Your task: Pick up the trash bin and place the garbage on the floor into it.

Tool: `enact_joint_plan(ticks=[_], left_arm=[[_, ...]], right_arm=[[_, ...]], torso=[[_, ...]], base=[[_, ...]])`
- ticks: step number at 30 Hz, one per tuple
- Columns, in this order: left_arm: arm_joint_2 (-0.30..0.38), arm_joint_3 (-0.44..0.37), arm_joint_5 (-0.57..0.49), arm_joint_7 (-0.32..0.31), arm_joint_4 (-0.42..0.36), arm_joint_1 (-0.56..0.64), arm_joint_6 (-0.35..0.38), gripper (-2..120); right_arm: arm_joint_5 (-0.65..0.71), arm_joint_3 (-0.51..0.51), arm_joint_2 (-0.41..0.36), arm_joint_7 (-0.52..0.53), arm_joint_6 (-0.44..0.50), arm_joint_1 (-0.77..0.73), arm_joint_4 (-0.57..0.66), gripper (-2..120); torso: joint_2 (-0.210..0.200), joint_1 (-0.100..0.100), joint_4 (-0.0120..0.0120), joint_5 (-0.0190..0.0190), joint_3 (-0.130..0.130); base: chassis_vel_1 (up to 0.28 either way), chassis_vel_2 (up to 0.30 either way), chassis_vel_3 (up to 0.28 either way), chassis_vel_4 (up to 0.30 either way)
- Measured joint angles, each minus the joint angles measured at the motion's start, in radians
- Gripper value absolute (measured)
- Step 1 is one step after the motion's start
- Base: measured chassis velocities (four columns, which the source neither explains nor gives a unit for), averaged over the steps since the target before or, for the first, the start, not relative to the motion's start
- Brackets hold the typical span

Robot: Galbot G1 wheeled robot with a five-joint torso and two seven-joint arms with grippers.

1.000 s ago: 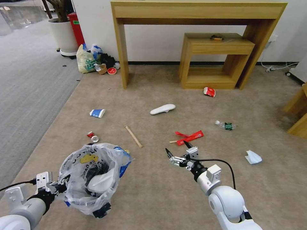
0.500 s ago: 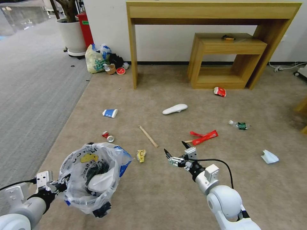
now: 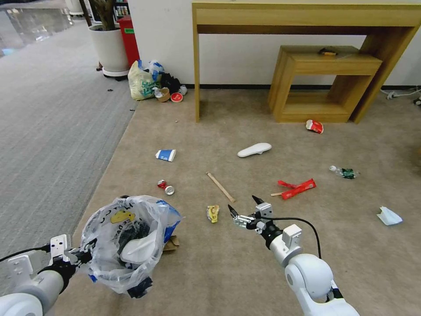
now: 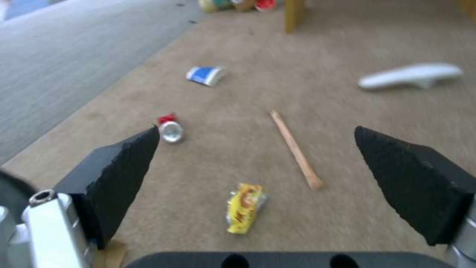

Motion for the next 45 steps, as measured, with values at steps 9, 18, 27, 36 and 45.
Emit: enact_joint_plan(ticks=[9, 18, 27, 36, 45], left_arm=[[0.009, -0.037, -0.027, -0.036, 0.026, -0.023, 0.000, 0], [0.034, -0.114, -0.071, -0.041, 0.054, -0.035, 0.000, 0], [0.021, -0.153, -0.084, -0.041, 0.049, -0.021, 0.000, 0], [0.011, -0.146, -0.084, -0.049, 0.038, -0.026, 0.000, 0], [0.002, -0.129, -0.082, -0.067, 0.034, -0.039, 0.000, 0]], right_arm=[[-0.006, -0.048, -0.026, -0.081, 0.022, 0.130, -0.172, 100], [-0.127, -0.208, -0.061, -0.258, 0.084, 0.270, -0.366, 100], [-0.139, -0.456, -0.025, -0.341, 0.080, 0.483, -0.573, 100], [-0.182, -0.644, 0.061, -0.483, 0.096, 0.700, -0.845, 100], [-0.207, -0.745, 0.149, -0.516, 0.141, 0.778, -1.040, 100]], torso=[[0.000, 0.000, 0.0000, -0.0001, 0.000], [0.000, 0.000, -0.0001, -0.0002, 0.000], [0.000, 0.000, 0.0000, -0.0002, 0.000], [0.000, 0.000, -0.0003, -0.0003, 0.000], [0.000, 0.000, -0.0003, -0.0004, 0.000]], base=[[0.000, 0.000, 0.000, 0.000], [0.000, 0.000, 0.000, 0.000], [0.000, 0.000, 0.000, 0.000], [0.000, 0.000, 0.000, 0.000], [0.000, 0.000, 0.000, 0.000]])
